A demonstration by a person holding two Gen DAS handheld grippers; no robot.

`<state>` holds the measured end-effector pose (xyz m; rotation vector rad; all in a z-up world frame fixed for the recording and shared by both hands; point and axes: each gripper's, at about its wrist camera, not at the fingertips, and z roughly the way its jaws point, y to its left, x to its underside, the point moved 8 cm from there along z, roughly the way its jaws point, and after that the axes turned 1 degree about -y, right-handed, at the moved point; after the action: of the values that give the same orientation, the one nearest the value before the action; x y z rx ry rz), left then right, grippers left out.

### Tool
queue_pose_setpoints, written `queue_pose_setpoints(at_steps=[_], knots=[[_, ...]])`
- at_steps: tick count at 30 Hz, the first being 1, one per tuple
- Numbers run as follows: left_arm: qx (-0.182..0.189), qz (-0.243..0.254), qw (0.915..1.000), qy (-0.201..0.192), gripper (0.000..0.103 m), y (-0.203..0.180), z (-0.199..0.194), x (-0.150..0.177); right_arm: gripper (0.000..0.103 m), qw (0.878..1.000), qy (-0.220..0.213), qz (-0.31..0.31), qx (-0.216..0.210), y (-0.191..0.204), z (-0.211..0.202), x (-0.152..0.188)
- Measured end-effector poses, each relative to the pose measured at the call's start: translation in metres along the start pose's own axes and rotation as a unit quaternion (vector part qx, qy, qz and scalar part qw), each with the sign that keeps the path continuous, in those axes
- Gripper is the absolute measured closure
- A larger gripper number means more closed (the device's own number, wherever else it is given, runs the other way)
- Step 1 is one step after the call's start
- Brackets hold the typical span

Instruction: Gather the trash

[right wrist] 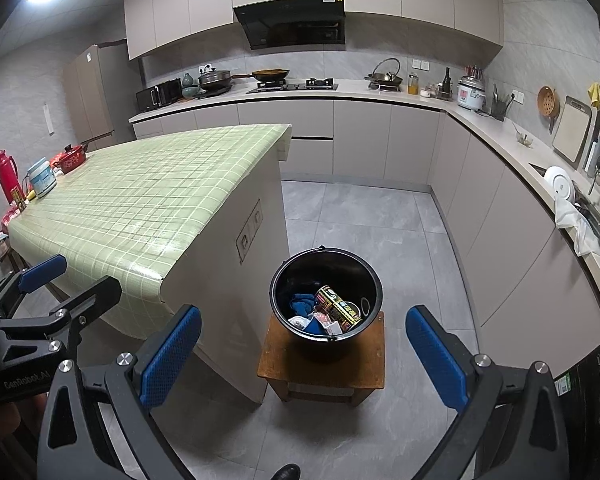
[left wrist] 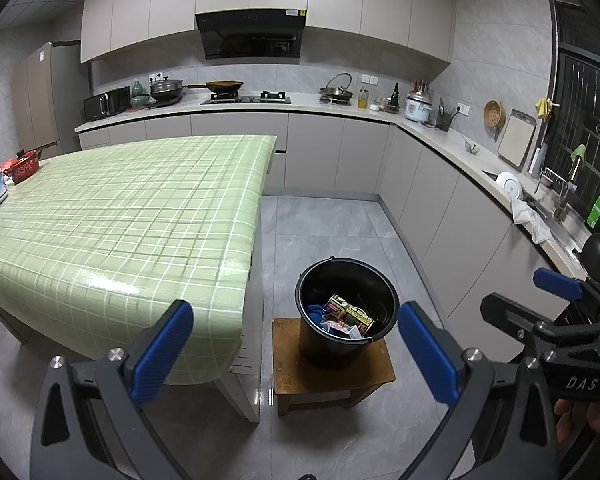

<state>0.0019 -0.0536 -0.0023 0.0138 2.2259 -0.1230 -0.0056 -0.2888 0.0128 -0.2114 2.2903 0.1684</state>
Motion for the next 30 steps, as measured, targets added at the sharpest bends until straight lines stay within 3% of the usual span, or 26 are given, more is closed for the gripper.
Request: queue_pose_setpoints(at_steps=[30], knots=[[0.010, 0.003, 0.9999, -0.008, 0.001, -0.008, 0.010, -0.005, 0.000, 1.000, 0.001, -0.002, 0.000, -0.005, 0.007, -0.010]])
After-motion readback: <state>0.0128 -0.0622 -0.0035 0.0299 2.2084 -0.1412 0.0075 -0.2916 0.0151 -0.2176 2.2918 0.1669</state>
